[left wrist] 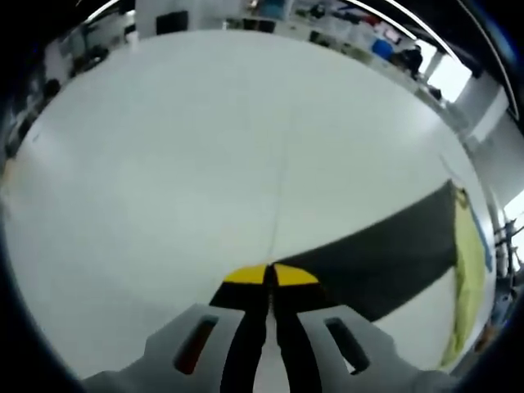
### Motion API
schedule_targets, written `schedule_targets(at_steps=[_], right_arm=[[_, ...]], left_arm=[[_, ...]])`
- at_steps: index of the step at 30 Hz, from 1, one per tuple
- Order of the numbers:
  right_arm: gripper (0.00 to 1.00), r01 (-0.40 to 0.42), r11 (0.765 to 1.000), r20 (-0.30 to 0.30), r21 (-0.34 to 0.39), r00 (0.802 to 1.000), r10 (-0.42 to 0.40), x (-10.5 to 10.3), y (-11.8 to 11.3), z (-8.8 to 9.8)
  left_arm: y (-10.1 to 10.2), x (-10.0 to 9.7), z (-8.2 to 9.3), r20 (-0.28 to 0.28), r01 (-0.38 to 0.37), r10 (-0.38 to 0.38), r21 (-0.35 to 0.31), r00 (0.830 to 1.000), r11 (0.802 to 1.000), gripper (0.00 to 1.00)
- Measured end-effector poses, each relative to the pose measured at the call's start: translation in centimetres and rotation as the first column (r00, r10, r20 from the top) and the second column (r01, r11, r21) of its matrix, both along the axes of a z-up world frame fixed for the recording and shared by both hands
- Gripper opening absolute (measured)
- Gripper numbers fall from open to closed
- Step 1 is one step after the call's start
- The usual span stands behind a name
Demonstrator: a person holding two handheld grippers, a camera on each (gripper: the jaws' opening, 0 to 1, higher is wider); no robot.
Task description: Fold the garment on the visible template until the final outline fits inside the template.
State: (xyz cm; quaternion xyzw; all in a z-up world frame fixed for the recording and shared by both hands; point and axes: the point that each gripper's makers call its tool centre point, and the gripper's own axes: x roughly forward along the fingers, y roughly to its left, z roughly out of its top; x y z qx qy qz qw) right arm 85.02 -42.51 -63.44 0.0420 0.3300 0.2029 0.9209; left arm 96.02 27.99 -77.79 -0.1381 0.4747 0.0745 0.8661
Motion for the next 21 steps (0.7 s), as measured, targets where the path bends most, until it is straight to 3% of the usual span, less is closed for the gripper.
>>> schedule_targets(at_steps=[18,21], right_arm=[[0.9,0.005,1.0,-0.003,0.004,1.0,-0.005,-0.18,0.01,-0.08],[0.9,0.004,1.0,-0.001,0.005,1.0,-0.004,-0.13,0.07,-0.03]], left_arm=[[-0.01,0.0,0.08,-0.009,0.006,-0.006,0.026,1.0,1.0,0.01],[0.44,-0.25,0.19,-0.014,0.001,0.0,0.05,1.0,0.999,0.15]])
